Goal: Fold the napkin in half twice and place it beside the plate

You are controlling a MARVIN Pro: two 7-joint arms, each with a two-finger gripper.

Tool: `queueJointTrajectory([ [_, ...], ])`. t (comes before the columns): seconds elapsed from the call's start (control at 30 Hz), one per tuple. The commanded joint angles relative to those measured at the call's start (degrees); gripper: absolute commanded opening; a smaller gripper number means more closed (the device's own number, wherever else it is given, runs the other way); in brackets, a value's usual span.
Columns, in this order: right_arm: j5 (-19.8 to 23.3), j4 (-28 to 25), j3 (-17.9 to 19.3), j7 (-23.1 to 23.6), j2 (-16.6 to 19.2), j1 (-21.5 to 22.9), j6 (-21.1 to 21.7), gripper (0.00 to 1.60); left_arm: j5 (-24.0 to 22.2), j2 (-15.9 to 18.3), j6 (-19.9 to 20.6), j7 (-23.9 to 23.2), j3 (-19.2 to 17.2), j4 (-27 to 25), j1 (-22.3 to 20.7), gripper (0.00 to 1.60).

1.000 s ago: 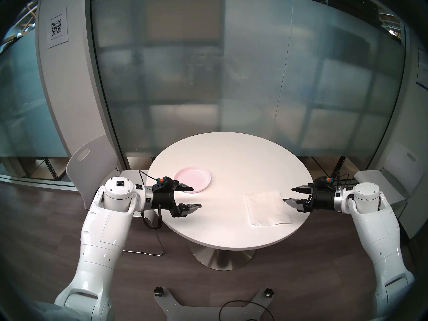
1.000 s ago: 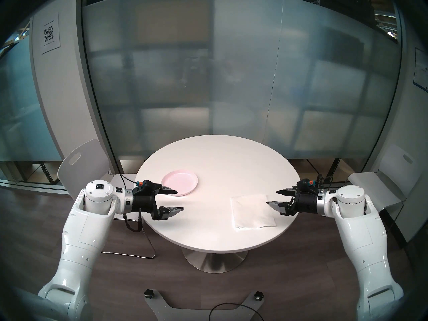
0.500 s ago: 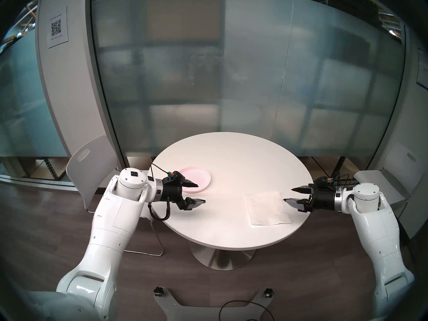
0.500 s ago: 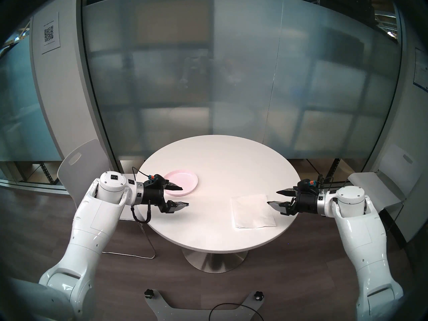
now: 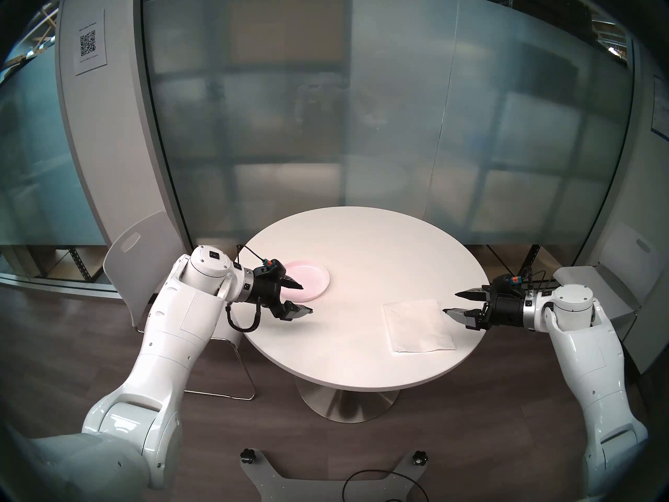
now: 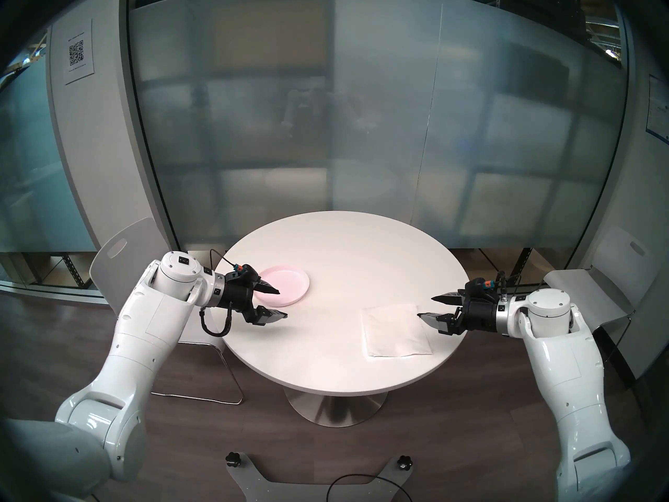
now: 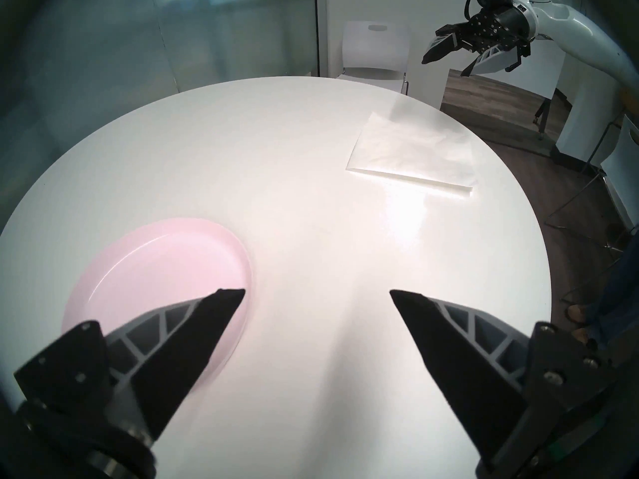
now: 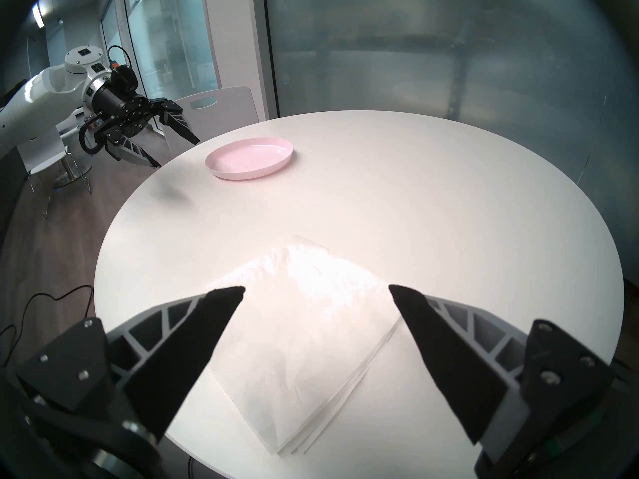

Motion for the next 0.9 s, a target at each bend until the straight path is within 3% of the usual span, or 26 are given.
queueJointTrajectory([
  [0.0, 0.2, -0.5, -0.1, 0.2, -0.1, 1.5, -0.3, 1.60, 1.4, -0.3, 1.4, -0.6, 0.4, 2.4, -6.3, 1.60],
  [0.5, 0.0, -0.4, 0.2, 0.8, 0.0, 1.6, -0.5, 1.60, 5.8, -0.6, 0.4, -3.2, 3.2, 15.3, -14.6, 1.60],
  [0.87, 0.0, -0.5, 0.6, 1.2, 0.1, 1.2, -0.5, 1.60, 8.5, -2.5, -1.5, -2.5, 4.9, 24.2, -20.0, 1.60],
])
